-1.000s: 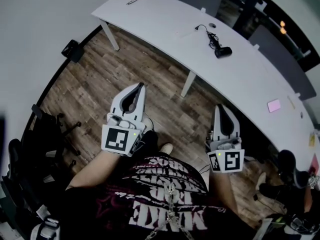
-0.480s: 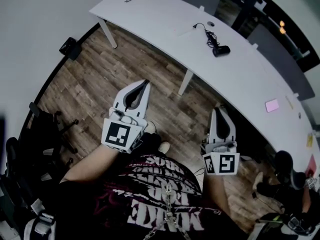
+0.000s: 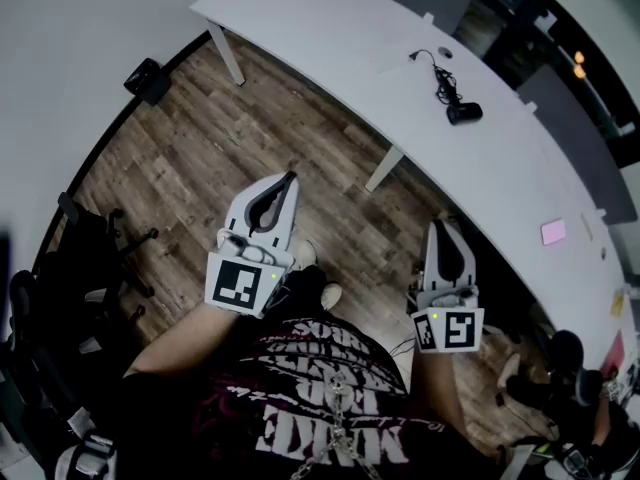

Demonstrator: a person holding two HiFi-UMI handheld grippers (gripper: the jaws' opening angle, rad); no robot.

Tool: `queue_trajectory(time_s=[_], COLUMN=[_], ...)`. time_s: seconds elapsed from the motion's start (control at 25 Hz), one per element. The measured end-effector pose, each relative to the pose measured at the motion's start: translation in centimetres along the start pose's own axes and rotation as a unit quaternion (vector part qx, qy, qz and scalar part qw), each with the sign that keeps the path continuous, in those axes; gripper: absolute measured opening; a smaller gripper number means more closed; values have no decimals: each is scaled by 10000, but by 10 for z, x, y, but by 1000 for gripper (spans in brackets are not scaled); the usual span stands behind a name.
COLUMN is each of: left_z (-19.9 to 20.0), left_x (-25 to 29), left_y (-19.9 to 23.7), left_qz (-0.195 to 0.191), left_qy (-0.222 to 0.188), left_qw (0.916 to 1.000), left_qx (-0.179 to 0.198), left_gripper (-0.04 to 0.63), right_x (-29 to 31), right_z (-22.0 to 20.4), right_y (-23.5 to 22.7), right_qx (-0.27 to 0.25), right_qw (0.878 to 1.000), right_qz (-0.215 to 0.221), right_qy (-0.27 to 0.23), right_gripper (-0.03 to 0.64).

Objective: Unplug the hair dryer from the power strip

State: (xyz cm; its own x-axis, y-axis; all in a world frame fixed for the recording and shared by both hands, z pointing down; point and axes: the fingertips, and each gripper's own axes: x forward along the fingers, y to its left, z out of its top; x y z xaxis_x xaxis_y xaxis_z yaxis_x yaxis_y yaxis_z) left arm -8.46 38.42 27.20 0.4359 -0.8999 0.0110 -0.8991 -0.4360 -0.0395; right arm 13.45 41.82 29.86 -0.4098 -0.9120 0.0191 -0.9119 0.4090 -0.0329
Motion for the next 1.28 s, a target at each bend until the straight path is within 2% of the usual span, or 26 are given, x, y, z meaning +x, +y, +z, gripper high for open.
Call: queue_trajectory(time_s=[0.2, 0.44, 0.96, 1.28], left_z=[-16, -11, 11, 10], left_x=[22, 58, 134, 154], left_y=[26, 53, 57, 61], left_qz=[110, 160, -297, -522], left_qy=[156, 69, -177, -163], left_qw=[9997, 9997, 9994, 9985], left_qx=[-163, -153, -51, -73], left_gripper=[26, 26, 26, 25], right_x=[44, 82, 116, 128], right_z=[-1, 12, 35, 30], right_y=[0, -7, -46, -58], right_qx=[39, -35, -141, -76], right_qw=[9998, 9998, 9995, 9989], right_qz=[148, 210, -202, -414], right_qy=[84, -2, -205, -198], right_gripper=[35, 35, 35, 35])
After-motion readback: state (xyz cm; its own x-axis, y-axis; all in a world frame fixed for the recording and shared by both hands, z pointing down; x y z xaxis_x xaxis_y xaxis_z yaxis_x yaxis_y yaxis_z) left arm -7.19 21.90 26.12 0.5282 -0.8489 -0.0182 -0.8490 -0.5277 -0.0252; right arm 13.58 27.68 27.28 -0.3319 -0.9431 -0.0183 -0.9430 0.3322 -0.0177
